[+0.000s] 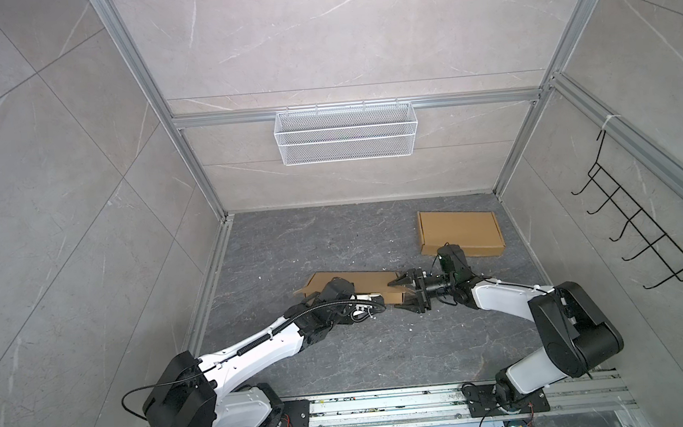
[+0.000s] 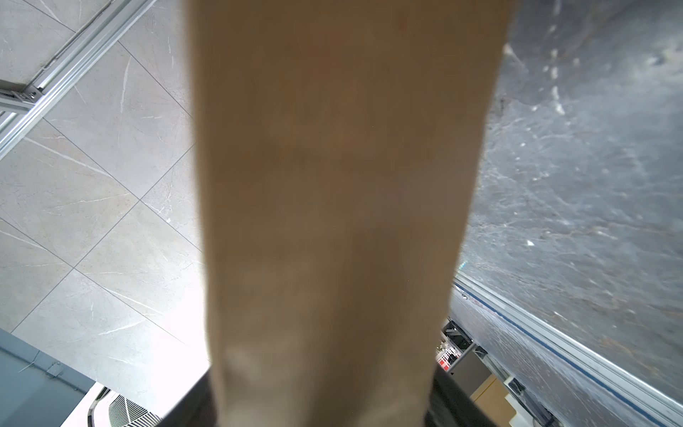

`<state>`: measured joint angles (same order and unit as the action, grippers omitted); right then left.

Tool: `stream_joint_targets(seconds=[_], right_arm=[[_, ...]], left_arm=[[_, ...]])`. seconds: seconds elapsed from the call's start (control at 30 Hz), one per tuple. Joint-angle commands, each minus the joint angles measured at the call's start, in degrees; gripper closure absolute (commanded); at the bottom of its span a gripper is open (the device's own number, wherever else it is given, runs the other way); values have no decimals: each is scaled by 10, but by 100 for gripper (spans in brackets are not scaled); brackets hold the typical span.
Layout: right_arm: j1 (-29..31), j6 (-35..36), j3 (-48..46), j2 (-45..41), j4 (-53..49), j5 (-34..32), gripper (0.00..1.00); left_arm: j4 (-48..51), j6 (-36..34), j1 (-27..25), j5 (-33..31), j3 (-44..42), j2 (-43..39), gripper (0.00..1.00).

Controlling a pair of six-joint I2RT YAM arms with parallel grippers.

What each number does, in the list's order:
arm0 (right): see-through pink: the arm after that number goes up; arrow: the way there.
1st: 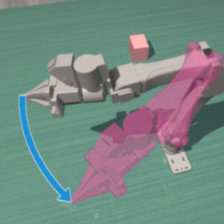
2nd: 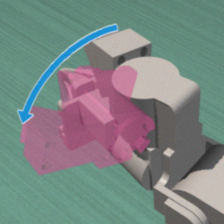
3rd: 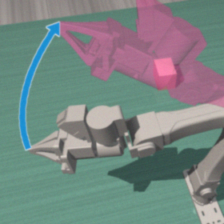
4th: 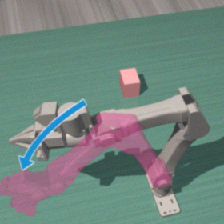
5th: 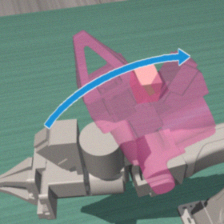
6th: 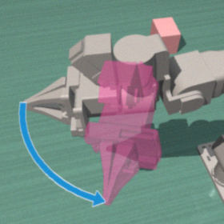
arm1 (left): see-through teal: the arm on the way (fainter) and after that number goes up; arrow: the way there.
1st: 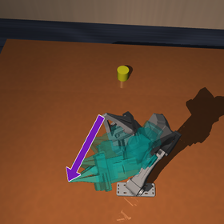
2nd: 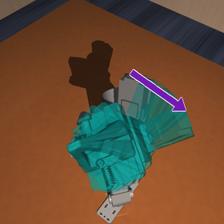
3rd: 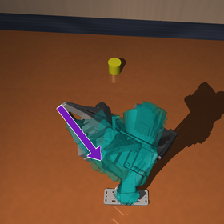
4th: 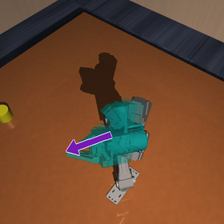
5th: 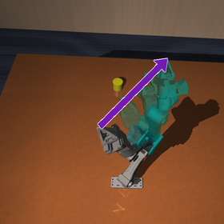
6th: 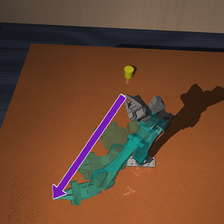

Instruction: Fold the paper box

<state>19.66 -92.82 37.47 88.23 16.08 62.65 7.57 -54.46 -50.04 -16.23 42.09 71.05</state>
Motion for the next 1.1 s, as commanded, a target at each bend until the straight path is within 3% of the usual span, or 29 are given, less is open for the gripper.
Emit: stream_joint_targets(seconds=[0.0,0.4,0.67,0.83,1.07], right_arm=[[2,7,0,-13,-20,4,28],[-48,77,27,-56,-115,-3,19],[-94,234,102,-75,-289,-21,18],[-135,240,84,-102,-244,-29,18],[-187,392,64,-183,-253,-106,18]], left_arm=[[10,2,7,2,31,-18,45],[105,31,21,29,82,-12,54],[197,65,22,60,145,-9,55],[278,104,23,94,202,7,55],[397,155,27,171,290,63,55]])
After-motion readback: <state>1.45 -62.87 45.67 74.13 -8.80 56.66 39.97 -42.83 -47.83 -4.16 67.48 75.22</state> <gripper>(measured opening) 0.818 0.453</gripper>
